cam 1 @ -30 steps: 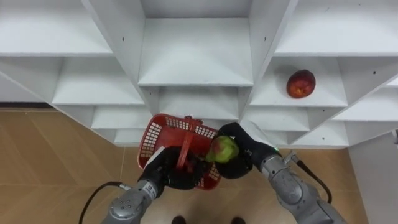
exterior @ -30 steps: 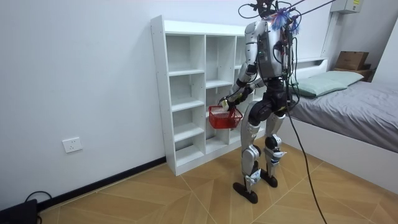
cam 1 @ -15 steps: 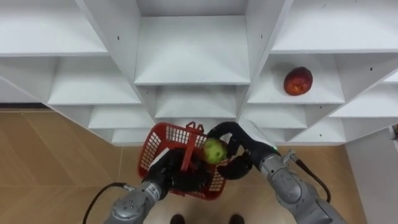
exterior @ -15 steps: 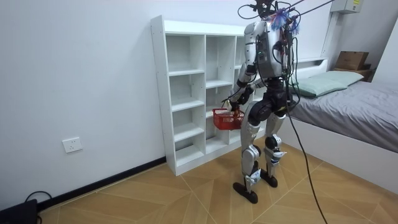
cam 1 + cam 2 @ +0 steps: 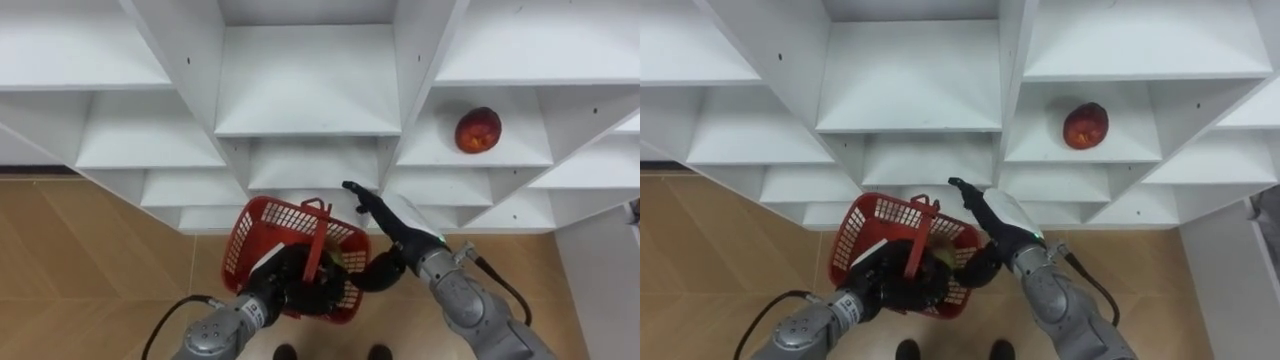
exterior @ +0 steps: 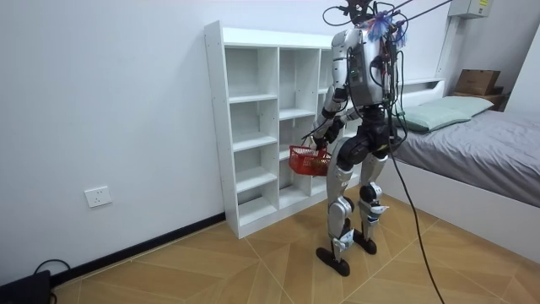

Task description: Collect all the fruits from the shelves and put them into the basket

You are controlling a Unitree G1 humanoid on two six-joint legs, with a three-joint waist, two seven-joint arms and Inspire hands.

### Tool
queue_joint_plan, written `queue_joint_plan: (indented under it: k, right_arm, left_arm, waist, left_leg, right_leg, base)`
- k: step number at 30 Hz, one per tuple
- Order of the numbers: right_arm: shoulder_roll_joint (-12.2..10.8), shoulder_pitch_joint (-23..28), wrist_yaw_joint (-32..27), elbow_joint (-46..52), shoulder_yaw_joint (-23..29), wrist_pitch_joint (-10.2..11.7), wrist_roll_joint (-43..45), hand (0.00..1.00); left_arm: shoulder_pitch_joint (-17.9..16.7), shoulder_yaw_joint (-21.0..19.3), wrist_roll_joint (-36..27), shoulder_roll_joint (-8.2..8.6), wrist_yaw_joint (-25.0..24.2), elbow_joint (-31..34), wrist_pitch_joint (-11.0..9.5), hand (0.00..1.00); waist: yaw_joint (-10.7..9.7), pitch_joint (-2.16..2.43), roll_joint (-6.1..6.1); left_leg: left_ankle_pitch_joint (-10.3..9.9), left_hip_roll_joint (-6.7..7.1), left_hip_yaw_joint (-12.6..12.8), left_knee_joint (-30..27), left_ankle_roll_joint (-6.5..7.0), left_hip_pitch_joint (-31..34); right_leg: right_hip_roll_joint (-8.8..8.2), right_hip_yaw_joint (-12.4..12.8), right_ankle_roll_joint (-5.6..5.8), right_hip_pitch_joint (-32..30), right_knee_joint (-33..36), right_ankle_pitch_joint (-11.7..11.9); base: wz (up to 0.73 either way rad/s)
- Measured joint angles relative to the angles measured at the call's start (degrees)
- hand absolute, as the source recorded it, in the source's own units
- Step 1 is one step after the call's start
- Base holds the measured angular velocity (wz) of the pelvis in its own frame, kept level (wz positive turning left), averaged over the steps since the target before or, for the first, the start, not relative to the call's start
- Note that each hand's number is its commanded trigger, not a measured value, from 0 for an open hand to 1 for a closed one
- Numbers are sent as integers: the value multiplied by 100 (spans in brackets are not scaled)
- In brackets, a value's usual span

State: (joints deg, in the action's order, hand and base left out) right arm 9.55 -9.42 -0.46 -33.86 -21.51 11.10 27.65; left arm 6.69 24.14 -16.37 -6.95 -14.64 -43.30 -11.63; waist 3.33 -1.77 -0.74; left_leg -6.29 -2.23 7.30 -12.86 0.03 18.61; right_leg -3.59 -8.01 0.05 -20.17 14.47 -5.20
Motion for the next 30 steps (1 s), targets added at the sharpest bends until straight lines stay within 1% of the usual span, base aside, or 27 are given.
queue_joint_plan:
  k: [2, 4, 8, 10, 17, 21, 25, 29, 30]
  right_arm:
    - [-19, -16, 0, -87, -2, 0, 0, 0]
    - [-70, -44, 10, -157, -2, 1, 0, 0]
    - [-81, -50, 35, -166, 14, 3, -6, 0]
    - [-69, -47, 38, -141, 29, 3, -15, 0]
    - [-24, -47, -39, -106, 26, 8, -46, 0]
    - [40, -41, -147, -122, 23, 10, -304, 0]
    - [84, 35, -183, -116, 34, 42, -495, 0]
    - [153, 144, -198, -80, 40, 121, -517, 0]
    - [158, 214, -202, -72, 39, 150, -541, 0]
  left_arm:
    - [7, 0, -5, 14, -12, 67, -1, 100]
    - [23, -22, -45, 77, -17, 71, -2, 100]
    - [22, -43, -45, 103, -16, 135, -2, 100]
    - [14, -45, -34, 62, -4, 229, -5, 100]
    - [-25, -154, 86, -126, 147, 237, -8, 100]
    - [-105, -160, 269, -221, 297, 229, -7, 100]
    - [-244, -288, 587, -250, 309, 211, -7, 100]
    - [-301, -347, 590, -278, 325, 211, -7, 100]
    - [-310, -347, 590, -278, 327, 211, -7, 100]
  waist:
    - [3, 0, 1]
    - [9, 0, 2]
    - [10, 1, 5]
    - [-1, 1, 5]
    - [2, 2, 6]
    - [13, 3, 7]
    - [-6, 5, 9]
    - [-12, 8, 9]
    - [-18, 15, 9]
  left_leg:
    - [0, 0, 0, -1, 0, 1]
    - [0, -2, 0, -1, 0, 6]
    - [0, -5, 2, -2, -1, 1]
    - [0, -6, 5, -2, -1, -1]
    - [-1, -5, 6, -43, 0, -10]
    - [-1, -8, -8, -41, -1, -89]
    - [-1, -8, -4, 56, -5, -303]
    - [-1, -5, 6, 92, -7, -397]
    - [-1, -5, 11, 114, -7, -443]
  right_leg:
    - [0, 0, 0, 0, 0, 0]
    - [4, 1, -1, 0, -4, 1]
    - [4, -1, -1, 0, -6, 1]
    - [4, 0, -1, 0, -1, 1]
    - [-4, -6, -3, 21, 24, 1]
    - [9, -1, -6, 107, 6, 3]
    - [24, 2, -2, 315, -84, 5]
    - [26, 9, -1, 385, -98, 4]
    - [29, 8, 0, 430, -119, 4]
  base:
    - [0]
    - [0]
    - [0]
    - [0]
    - [0]
    - [0]
    - [0]
    - [0]
    - [0]
